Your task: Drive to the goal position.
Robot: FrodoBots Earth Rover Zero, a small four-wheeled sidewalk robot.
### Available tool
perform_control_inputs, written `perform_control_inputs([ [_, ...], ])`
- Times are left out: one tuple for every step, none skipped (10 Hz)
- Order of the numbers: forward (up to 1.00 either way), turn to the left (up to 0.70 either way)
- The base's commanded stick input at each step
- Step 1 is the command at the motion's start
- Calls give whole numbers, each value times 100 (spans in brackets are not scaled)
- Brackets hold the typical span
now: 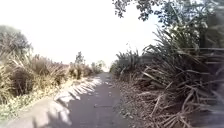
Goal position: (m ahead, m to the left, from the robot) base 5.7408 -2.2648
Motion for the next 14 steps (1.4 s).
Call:
perform_control_inputs([
  [70,0],
  [70,0],
  [70,0],
  [70,0],
  [70,0],
  [70,0],
  [70,0],
  [70,0],
  [70,0],
  [70,0],
  [70,0],
  [70,0],
  [70,0],
  [70,0],
])
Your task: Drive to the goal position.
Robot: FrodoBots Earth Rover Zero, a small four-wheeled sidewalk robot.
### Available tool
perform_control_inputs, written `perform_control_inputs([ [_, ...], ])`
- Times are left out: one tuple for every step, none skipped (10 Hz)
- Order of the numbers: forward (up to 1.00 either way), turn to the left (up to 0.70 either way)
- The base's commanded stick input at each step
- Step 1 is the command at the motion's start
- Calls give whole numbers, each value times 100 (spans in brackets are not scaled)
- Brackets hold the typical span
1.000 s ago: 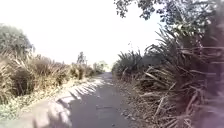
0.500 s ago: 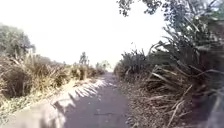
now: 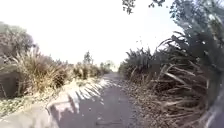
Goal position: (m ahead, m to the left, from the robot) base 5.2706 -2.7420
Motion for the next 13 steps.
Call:
perform_control_inputs([
  [70,0],
  [70,0],
  [70,0],
  [70,0],
  [70,0],
  [70,0],
  [70,0],
  [70,0],
  [70,0],
  [70,0],
  [70,0],
  [70,0],
  [70,0],
])
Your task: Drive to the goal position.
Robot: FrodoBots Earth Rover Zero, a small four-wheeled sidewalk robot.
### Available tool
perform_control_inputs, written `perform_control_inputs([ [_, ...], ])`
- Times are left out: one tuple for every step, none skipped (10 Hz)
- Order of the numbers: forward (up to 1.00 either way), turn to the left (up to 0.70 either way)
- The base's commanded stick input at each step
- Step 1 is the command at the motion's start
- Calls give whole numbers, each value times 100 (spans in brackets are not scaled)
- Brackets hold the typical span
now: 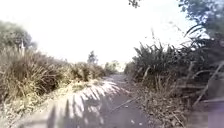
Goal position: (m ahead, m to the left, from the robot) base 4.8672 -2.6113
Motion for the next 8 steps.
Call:
perform_control_inputs([
  [70,0],
  [70,0],
  [70,0],
  [70,0],
  [70,0],
  [70,0],
  [70,0],
  [70,0],
])
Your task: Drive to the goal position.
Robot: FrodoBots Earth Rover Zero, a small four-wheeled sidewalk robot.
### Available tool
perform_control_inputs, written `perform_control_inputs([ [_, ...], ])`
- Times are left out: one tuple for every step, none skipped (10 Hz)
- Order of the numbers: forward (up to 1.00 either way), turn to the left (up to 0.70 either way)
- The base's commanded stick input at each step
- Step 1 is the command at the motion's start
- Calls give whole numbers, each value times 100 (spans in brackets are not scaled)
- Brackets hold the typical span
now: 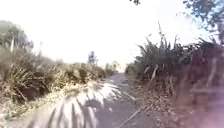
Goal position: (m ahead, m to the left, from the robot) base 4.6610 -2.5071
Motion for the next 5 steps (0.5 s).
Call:
perform_control_inputs([
  [70,0],
  [70,0],
  [70,0],
  [70,0],
  [70,0],
])
